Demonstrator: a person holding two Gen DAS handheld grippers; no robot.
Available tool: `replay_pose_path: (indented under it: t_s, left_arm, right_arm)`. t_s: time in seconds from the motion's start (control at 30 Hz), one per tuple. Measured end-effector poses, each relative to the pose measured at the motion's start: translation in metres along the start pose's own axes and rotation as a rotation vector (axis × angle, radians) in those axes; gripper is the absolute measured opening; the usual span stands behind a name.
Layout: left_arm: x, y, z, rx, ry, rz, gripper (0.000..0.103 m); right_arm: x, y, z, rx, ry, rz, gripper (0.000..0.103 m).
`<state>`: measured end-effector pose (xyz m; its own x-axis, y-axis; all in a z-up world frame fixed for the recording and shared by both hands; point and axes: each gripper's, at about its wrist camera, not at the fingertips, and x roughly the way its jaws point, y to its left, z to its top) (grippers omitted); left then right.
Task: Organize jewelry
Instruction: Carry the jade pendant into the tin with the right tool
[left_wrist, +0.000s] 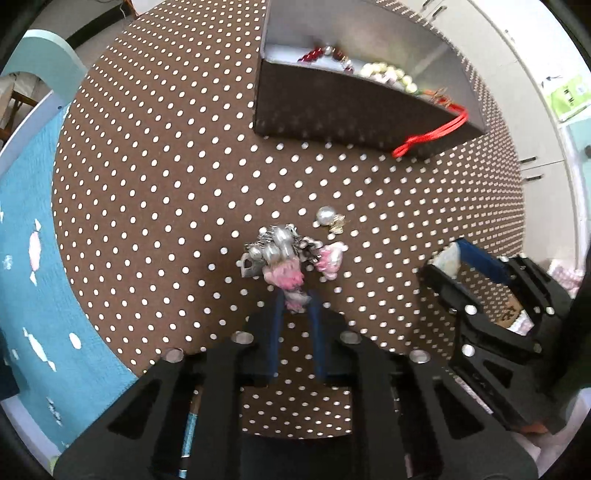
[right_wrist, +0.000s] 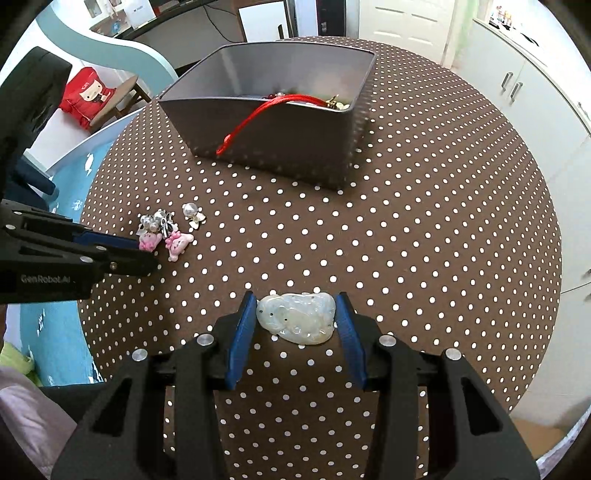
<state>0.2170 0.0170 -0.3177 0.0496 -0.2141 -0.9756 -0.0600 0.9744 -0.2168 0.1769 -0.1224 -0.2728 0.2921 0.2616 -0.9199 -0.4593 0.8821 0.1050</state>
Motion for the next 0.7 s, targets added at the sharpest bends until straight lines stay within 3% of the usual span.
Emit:
replay_pose_path:
  t_s: [0.37, 0.7]
  left_arm:
    - [-0.031, 0.0, 0.0, 0.028, -0.056, 0.0, 0.012]
    - [-0.078, -0.006, 0.023, 0.082, -0.174, -0.018, 0.012]
  right_arm:
    - [-0.016, -0.008, 0.009, 0.033, -0.027, -0.005, 0.042]
    - [-0.063, -0.016, 0.05, 0.108, -0.156, 0.015, 0.042]
